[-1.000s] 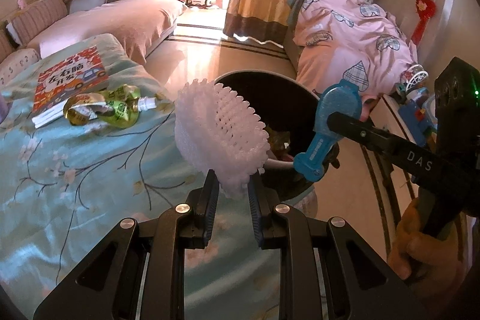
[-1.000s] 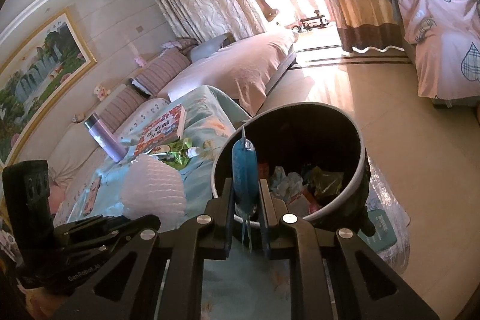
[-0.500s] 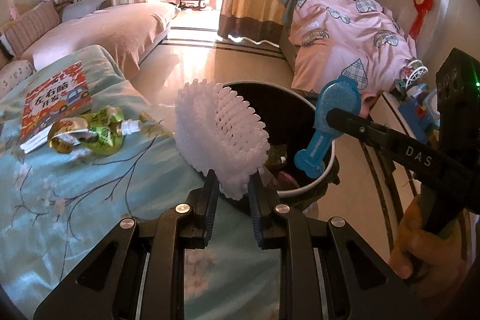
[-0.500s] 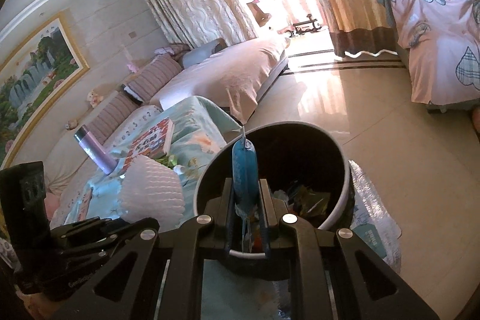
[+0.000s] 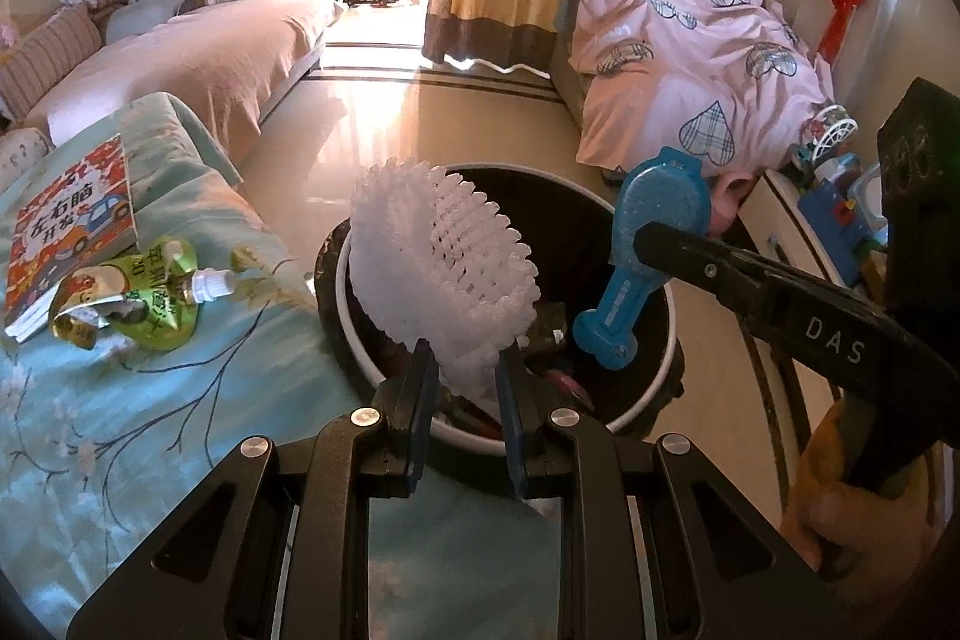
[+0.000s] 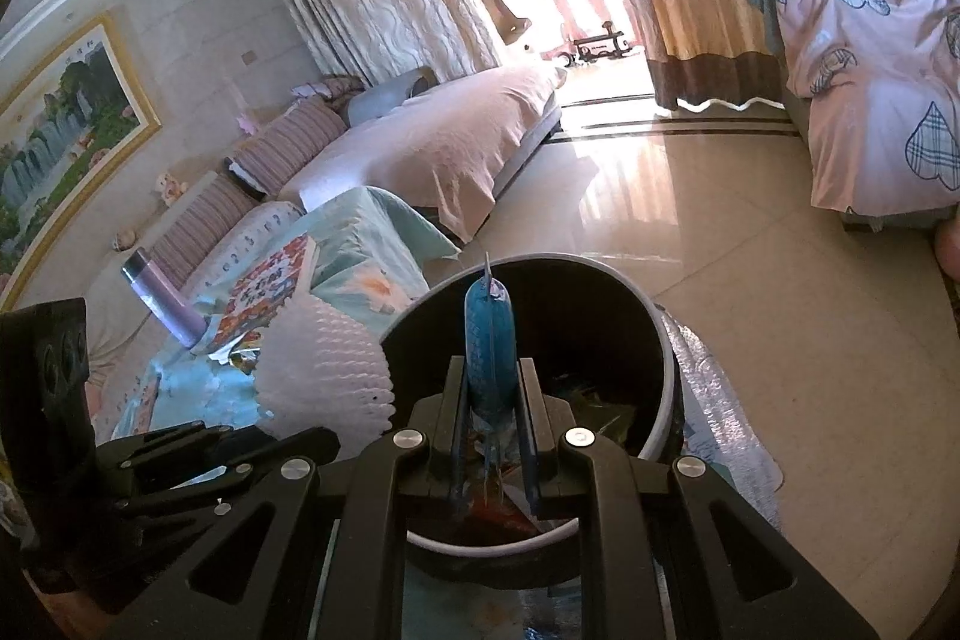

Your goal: Collect trash

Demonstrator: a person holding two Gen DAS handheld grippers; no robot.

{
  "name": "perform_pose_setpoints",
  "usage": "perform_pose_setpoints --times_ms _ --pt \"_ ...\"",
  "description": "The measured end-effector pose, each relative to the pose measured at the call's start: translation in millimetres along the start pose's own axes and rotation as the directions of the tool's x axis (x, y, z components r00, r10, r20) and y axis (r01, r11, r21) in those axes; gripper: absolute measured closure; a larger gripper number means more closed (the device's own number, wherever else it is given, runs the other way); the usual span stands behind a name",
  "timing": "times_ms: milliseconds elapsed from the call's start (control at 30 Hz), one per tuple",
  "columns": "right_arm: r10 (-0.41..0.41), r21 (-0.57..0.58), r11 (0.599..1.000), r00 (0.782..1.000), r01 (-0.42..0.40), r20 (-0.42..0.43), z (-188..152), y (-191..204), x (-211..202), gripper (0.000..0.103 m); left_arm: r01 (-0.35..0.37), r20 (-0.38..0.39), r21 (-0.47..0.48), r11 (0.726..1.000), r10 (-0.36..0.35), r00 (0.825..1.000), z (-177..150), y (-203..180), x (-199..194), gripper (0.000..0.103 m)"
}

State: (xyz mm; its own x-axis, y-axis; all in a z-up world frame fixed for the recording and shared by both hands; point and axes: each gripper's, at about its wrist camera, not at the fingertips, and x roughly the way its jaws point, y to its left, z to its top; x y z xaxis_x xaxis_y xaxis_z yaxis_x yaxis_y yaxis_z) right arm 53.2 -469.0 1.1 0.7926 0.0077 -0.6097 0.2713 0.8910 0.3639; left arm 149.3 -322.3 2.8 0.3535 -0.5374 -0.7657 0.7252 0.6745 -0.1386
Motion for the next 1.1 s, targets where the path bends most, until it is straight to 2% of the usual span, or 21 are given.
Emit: perform_pose_setpoints --times_ms 200,233,300,333,367,400,433,567,600,733,867,1100 --pt "-0.006 0.011 1.0 1.0 0.006 -0.023 -1 -1 9 0.088 0.0 -0.025 -0.003 1.0 0.0 1.0 2 3 9 0.082" --pt "-0.006 0.014 1.0 1.0 0.006 -0.027 -2 -2 10 0.087 -0.002 -0.026 -0.005 1.0 0.002 1.0 2 3 10 0.079" --pt "-0.006 0.02 1.0 0.999 0.006 -0.032 -2 -3 12 0.084 -0.004 -0.032 -0.005 1.0 0.004 0.999 3 4 11 0.066" --pt "-0.006 0.026 1.0 0.999 0.007 -0.035 -1 -5 13 0.081 -0.007 -0.029 -0.004 1.0 0.007 1.0 3 4 10 0.055" --pt "0.0 0.04 0.999 0.999 0.002 -0.036 -1 -7 13 0.072 -0.013 -0.022 -0.006 1.0 0.013 1.0 2 3 8 0.047" --pt "0.007 0.048 0.999 0.999 -0.005 -0.032 -2 -9 12 0.065 -0.013 -0.015 -0.009 1.0 0.013 1.0 1 3 6 0.045" --pt "0.012 0.054 0.998 1.0 -0.011 -0.024 -2 -10 10 0.051 -0.012 -0.01 -0.012 1.0 0.012 1.0 0 3 4 0.045" --pt "0.022 0.065 0.998 1.0 -0.022 0.006 -5 -8 -4 0.048 -0.01 0.0 -0.035 0.999 0.01 1.0 -8 9 -8 0.04" --pt "0.026 0.065 0.998 1.0 -0.027 0.013 -5 -6 -8 0.046 -0.016 0.007 -0.042 0.999 0.016 1.0 -13 12 -14 0.039" --pt "0.051 0.056 0.997 0.998 -0.054 0.046 -14 6 -26 0.023 -0.032 0.046 -0.078 0.996 0.036 0.998 -33 24 -38 0.03" --pt "0.078 0.035 0.996 0.996 -0.08 0.053 -26 25 -36 0.014 -0.037 0.076 -0.128 0.991 0.047 0.996 -61 38 -64 0.029" --pt "0.146 0.003 0.989 0.988 -0.146 0.045 -70 69 -58 0.006 -0.072 0.125 -0.235 0.969 0.103 0.987 -131 65 -114 0.028"
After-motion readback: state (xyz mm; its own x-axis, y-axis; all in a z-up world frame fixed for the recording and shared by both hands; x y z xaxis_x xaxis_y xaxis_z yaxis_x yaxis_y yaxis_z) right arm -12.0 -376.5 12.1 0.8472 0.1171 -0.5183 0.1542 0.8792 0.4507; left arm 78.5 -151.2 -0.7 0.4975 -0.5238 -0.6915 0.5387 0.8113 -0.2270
